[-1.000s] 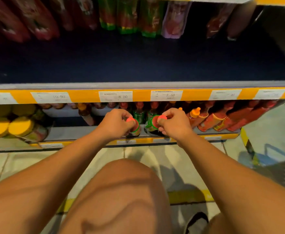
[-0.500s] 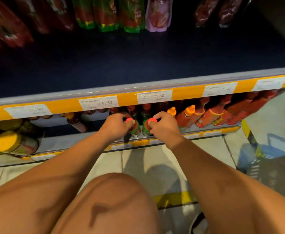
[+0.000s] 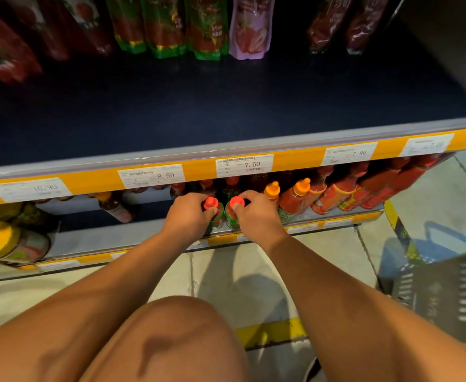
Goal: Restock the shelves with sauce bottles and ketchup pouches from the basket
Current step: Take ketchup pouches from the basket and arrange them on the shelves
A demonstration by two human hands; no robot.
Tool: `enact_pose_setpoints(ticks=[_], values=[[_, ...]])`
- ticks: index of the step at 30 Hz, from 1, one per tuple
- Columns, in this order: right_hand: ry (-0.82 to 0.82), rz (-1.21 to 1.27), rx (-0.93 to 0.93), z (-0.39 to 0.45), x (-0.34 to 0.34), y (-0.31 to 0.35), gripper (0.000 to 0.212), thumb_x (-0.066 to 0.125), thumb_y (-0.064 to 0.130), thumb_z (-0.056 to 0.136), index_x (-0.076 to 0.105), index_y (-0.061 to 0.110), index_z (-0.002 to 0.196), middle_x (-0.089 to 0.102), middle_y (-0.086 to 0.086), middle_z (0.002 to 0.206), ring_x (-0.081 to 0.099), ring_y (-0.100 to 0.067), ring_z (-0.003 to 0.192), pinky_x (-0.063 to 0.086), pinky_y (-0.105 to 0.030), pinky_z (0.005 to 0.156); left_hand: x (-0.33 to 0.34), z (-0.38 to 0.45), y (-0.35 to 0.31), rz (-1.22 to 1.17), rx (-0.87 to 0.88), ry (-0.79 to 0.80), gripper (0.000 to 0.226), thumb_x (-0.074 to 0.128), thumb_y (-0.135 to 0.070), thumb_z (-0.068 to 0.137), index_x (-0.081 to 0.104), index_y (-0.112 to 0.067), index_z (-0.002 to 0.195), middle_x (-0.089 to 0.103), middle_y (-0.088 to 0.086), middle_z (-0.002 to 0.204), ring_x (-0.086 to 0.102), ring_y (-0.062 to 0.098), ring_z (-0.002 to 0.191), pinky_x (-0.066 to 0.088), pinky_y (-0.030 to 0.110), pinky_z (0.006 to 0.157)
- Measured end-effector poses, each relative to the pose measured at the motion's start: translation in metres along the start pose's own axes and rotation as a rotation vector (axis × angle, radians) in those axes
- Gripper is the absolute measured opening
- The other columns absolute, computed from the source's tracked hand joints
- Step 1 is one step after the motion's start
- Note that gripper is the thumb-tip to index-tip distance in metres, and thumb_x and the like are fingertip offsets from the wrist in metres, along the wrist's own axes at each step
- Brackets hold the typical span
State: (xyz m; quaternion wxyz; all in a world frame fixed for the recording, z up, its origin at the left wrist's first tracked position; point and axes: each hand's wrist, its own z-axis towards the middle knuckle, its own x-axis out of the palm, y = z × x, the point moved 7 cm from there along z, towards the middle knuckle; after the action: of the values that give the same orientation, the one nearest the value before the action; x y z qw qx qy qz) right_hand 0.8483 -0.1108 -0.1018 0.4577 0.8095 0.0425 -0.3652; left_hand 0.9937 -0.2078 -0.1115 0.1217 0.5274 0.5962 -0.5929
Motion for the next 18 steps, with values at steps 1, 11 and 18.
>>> enact_pose_setpoints(ticks=[1,11,18], values=[[0.012,-0.007,-0.002,0.0,0.001,0.001,0.021,0.059,0.03,0.103,0.065,0.019,0.12,0.069,-0.006,0.095,0.065,-0.026,0.091,0.057,-0.042,0.081,0.001,0.001,0.001,0.002,-0.011,-0.003,0.014,0.069,-0.037,0.097,0.075,-0.027,0.105,0.073,-0.005,0.094,0.067,0.019,0.089,0.059,0.044,0.084],[0.106,-0.04,0.059,-0.006,0.004,-0.003,0.033,0.065,0.016,0.091,0.053,0.023,0.121,0.064,-0.005,0.101,0.063,-0.029,0.094,0.056,-0.041,0.083,-0.001,0.004,0.0,0.098,-0.062,-0.03,0.026,0.065,-0.046,0.097,0.07,-0.028,0.115,0.073,0.0,0.103,0.067,0.026,0.097,0.059,0.047,0.085],[0.113,-0.022,0.069,-0.018,-0.016,0.007,0.045,0.066,0.023,0.092,0.052,0.017,0.134,0.066,-0.009,0.107,0.064,-0.033,0.101,0.056,-0.052,0.092,-0.008,-0.016,-0.006,-0.034,0.008,0.043,0.04,0.071,-0.035,0.095,0.062,-0.019,0.131,0.069,0.003,0.122,0.063,0.028,0.111,0.049,0.037,0.087]])
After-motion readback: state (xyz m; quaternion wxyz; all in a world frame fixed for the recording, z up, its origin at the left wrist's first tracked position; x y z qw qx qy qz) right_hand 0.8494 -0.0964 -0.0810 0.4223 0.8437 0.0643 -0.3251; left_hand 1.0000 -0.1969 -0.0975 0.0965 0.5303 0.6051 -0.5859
